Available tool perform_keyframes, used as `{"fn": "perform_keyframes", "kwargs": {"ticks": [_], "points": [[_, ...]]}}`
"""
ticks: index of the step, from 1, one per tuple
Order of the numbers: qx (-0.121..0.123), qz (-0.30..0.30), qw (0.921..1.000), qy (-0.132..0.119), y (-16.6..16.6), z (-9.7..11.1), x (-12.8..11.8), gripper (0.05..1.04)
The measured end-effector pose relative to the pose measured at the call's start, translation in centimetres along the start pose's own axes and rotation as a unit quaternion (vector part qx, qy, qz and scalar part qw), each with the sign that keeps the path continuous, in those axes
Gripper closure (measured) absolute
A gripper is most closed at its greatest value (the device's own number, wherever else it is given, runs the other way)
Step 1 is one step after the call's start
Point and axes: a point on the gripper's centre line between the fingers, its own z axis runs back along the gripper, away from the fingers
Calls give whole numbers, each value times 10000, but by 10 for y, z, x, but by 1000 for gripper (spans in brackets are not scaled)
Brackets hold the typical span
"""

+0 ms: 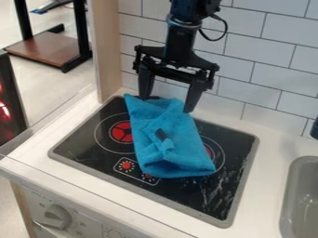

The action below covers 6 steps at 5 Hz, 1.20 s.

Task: Fold the cloth from the top to the bottom

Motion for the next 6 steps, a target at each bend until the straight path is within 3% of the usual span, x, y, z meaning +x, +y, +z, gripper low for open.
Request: {"fn": "perform_keyframes", "kwargs": {"ticks": [1,4,5,6], "points": [[47,-14,9999,140,1,-9,-3,84],[384,-52,9991,-170,62,-23,21,84],[222,13,9998,-8,84,-30,38,84],[-223,-94,9996,160,97,-47,57,84]]}}
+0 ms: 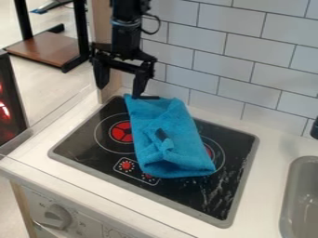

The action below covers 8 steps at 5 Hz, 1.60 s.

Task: Fold the cloth from the top to the bottom

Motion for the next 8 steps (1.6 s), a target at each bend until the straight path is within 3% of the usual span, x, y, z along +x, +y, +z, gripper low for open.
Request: {"fn": "perform_keyframes", "kwargs": {"ticks": [2,3,4,5,6,7,8], "points": [[-718,-604,9956,-2,-3,-21,39,84],[-906,-942,9914,-59,-7,-35,47,84],[-946,-1259,9873,-222,-9,-44,52,84],[-827,-1320,9875,-258,-4,-49,57,84],[-839,-1233,9887,-127,3,-61,61,119],[-856,-1284,9879,-169,2,-62,63,262],[-782,-1277,9885,-225,4,-61,65,583]]}}
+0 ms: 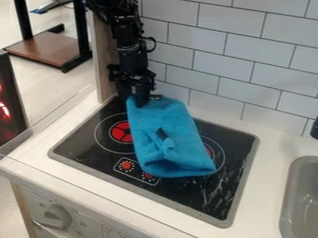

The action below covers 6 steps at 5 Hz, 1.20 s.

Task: Fold the cloth from the top to the bottom

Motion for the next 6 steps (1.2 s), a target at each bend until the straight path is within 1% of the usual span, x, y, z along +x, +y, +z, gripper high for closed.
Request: {"fn": "perform_keyframes", "kwargs": {"ticks": [1,2,3,4,5,6], "points": [[27,7,10000,-6,1,-1,0,833],[78,-25,10000,12,0,-3,-1,987],[197,-135,9997,-3,-7,2,-4,1034],[317,-276,9989,-211,-14,24,-4,1034],[293,-551,9972,-414,-32,42,-5,1034],[265,-1042,9925,-577,-65,57,-8,1034]]}}
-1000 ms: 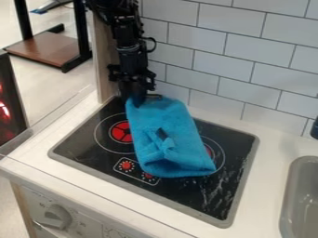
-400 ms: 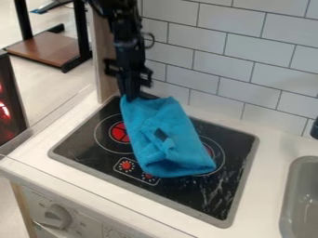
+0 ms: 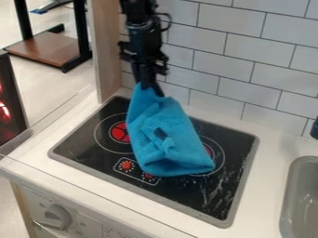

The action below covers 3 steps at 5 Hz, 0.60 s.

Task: Fold the cloth from the top to the bottom

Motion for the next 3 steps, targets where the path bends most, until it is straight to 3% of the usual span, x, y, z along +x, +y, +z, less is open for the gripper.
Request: {"fn": "perform_keyframes", "kwargs": {"ticks": [1,2,3], "points": [[-40,-670,9976,-164,-35,15,-2,1034],[-165,-1606,9866,-223,-78,20,-10,1034],[-447,-2585,9646,-255,-109,15,-25,1034]]}}
